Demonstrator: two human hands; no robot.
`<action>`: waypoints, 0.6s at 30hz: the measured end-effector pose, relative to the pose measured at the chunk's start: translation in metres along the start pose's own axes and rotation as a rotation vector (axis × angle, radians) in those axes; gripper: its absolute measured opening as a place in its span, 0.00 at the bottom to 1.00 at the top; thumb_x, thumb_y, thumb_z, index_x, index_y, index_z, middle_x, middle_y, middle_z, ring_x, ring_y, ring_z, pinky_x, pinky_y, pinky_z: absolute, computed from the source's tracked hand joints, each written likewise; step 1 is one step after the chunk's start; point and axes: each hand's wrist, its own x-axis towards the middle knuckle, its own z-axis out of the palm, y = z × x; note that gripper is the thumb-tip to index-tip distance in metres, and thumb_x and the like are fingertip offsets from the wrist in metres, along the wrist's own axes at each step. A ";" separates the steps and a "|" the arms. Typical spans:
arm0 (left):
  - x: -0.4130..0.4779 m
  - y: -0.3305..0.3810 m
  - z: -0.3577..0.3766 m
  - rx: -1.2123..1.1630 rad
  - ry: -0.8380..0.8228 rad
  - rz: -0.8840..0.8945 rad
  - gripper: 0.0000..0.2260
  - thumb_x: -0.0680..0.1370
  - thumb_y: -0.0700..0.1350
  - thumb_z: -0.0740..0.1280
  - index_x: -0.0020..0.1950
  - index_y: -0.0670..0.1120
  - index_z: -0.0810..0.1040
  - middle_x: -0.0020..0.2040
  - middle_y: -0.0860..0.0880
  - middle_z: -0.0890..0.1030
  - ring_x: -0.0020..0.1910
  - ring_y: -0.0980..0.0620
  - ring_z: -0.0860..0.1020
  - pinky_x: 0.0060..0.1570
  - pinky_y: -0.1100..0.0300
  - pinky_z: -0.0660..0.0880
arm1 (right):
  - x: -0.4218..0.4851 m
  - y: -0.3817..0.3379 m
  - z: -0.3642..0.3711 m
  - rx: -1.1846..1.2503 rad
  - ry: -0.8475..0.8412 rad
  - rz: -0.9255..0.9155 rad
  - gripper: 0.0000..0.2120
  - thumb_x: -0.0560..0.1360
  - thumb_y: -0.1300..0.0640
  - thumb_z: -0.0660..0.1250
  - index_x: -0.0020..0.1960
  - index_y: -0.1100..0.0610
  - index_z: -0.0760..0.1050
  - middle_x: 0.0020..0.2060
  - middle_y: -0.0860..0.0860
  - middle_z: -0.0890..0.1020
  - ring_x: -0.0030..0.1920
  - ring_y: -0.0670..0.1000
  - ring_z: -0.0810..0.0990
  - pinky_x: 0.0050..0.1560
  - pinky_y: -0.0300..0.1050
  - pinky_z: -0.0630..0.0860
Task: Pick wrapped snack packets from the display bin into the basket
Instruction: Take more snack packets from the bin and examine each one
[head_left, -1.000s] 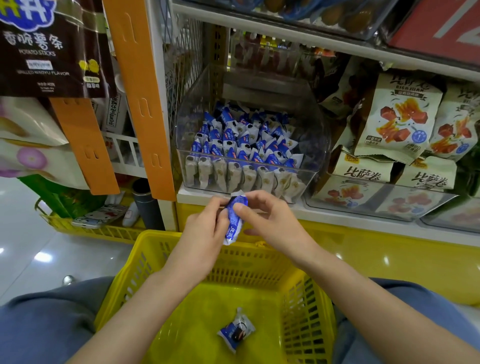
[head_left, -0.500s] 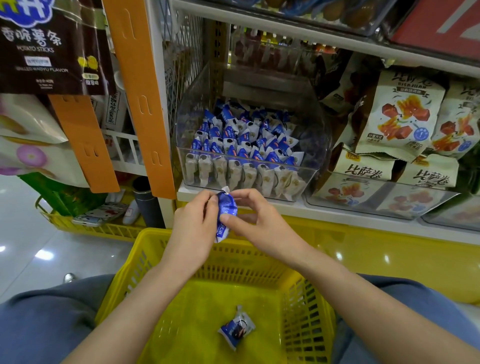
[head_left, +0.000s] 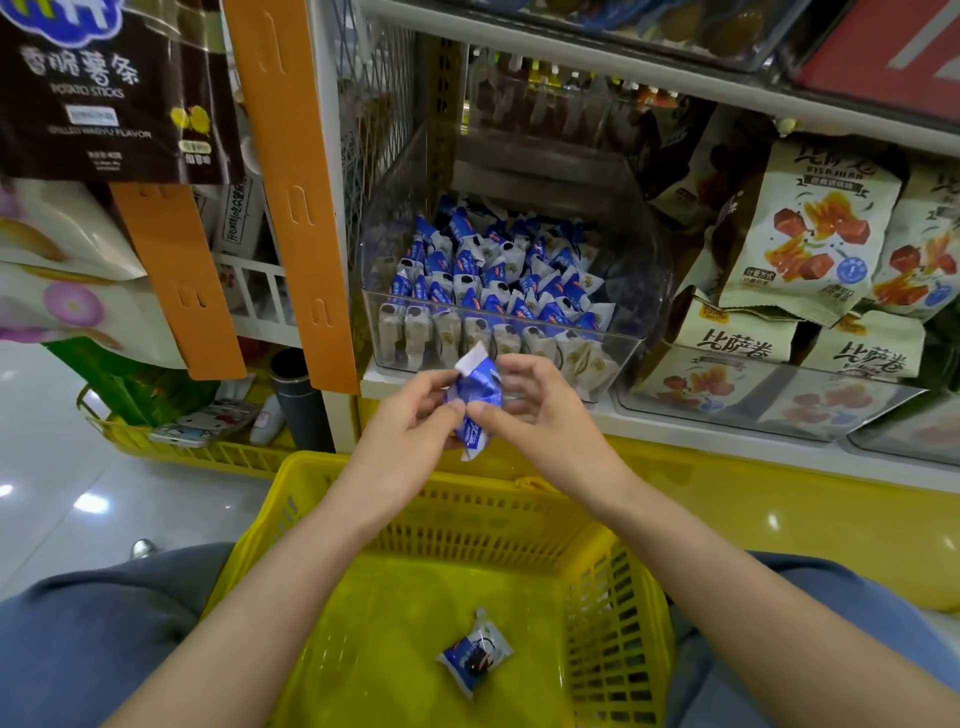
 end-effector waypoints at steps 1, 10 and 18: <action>-0.002 0.001 0.002 -0.054 -0.029 -0.030 0.09 0.79 0.41 0.60 0.58 0.48 0.74 0.49 0.53 0.81 0.43 0.63 0.80 0.41 0.69 0.77 | 0.000 0.002 0.000 -0.092 0.039 -0.049 0.24 0.70 0.56 0.72 0.62 0.52 0.65 0.55 0.46 0.77 0.51 0.39 0.77 0.53 0.33 0.74; 0.000 0.000 -0.002 -0.078 0.092 -0.030 0.11 0.80 0.47 0.58 0.56 0.48 0.78 0.48 0.45 0.82 0.47 0.51 0.82 0.46 0.57 0.80 | -0.008 0.005 0.007 -0.311 0.043 -0.262 0.19 0.70 0.47 0.70 0.58 0.47 0.69 0.48 0.39 0.75 0.50 0.40 0.73 0.50 0.27 0.69; 0.002 -0.004 -0.005 -0.199 0.021 -0.143 0.11 0.81 0.45 0.58 0.51 0.47 0.81 0.45 0.43 0.84 0.45 0.50 0.83 0.40 0.62 0.80 | -0.008 0.002 0.000 -0.428 0.063 -0.381 0.09 0.75 0.50 0.64 0.55 0.50 0.74 0.47 0.44 0.78 0.46 0.41 0.76 0.47 0.36 0.74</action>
